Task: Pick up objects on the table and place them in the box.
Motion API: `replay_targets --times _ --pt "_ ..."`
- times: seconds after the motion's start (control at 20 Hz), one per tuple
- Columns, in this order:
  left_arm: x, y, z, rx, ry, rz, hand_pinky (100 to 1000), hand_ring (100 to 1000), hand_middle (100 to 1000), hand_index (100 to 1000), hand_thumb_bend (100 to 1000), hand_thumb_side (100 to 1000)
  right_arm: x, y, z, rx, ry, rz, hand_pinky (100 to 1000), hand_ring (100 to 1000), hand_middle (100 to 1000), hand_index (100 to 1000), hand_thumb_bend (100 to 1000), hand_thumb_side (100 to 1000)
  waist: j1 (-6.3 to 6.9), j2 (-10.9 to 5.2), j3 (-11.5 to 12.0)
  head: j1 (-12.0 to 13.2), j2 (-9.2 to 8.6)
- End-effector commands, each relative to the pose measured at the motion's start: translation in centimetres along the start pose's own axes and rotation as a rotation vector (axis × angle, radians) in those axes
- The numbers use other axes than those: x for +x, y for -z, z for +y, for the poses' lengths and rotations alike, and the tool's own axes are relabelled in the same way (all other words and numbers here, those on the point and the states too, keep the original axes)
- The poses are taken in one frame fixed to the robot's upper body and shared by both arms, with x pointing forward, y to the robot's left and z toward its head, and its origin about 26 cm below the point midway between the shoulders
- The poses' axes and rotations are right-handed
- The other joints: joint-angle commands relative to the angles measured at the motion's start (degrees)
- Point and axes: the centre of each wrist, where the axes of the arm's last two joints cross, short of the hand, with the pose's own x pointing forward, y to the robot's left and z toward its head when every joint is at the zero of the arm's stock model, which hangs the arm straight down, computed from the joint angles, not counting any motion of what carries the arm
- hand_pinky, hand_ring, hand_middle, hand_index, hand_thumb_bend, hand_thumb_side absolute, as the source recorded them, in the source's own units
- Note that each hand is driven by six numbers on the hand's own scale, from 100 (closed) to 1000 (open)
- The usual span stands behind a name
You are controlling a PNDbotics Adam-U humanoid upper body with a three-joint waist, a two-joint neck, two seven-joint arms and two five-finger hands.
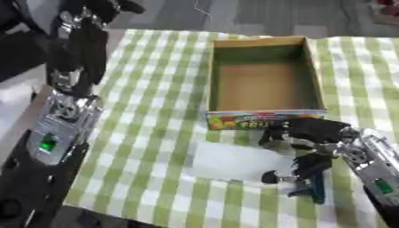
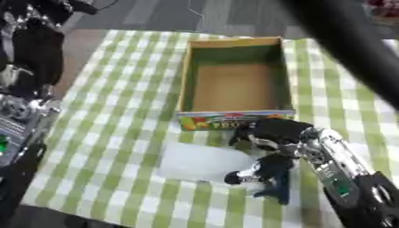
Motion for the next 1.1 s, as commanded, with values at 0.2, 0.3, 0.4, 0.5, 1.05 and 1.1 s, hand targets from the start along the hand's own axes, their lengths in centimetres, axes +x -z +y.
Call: replay_targets --times 0.2,0.3,0.4,0.5,1.05,1.1 --pt "0.5 0.8 0.1 -0.004 -0.008 -0.035 607 745 804 871 582 914 0.4 0.4 0.0 -0.007 -0.04 -0.006 812 801 802 879 708 1000 -0.32 -0.84 -0.03 -0.22 -0.19" --pt "0.5 0.8 0.1 -0.003 -0.007 -0.033 607 744 804 871 582 913 0.7 0.5 0.0 -0.012 -0.072 -0.012 813 803 801 875 708 1000 -0.36 -0.97 -0.14 -0.15 -0.19" --pt "0.5 0.7 0.1 -0.002 -0.007 -0.032 607 744 804 871 583 914 1.1 0.4 -0.2 -0.025 -0.112 -0.018 813 802 800 871 709 1000 -0.36 -1.09 -0.26 -0.06 -0.19" --pt "0.5 0.7 0.1 -0.002 -0.007 -0.032 607 744 803 871 583 914 1.4 0.4 -0.3 -0.035 -0.149 -0.023 814 803 801 870 709 1000 -0.32 -1.21 -0.34 0.01 -0.19" --pt "0.5 0.8 0.0 -0.003 -0.011 -0.036 607 744 803 871 581 914 1.9 1.3 1.0 -0.016 -0.222 0.003 807 792 731 857 674 1000 -0.22 -1.23 -0.29 0.31 -0.19" --pt "0.5 0.8 0.0 -0.003 -0.011 -0.036 607 744 803 871 582 914 1.8 1.4 1.2 -0.019 -0.218 0.013 764 762 693 845 670 1000 -0.24 -1.19 -0.26 0.38 -0.19"
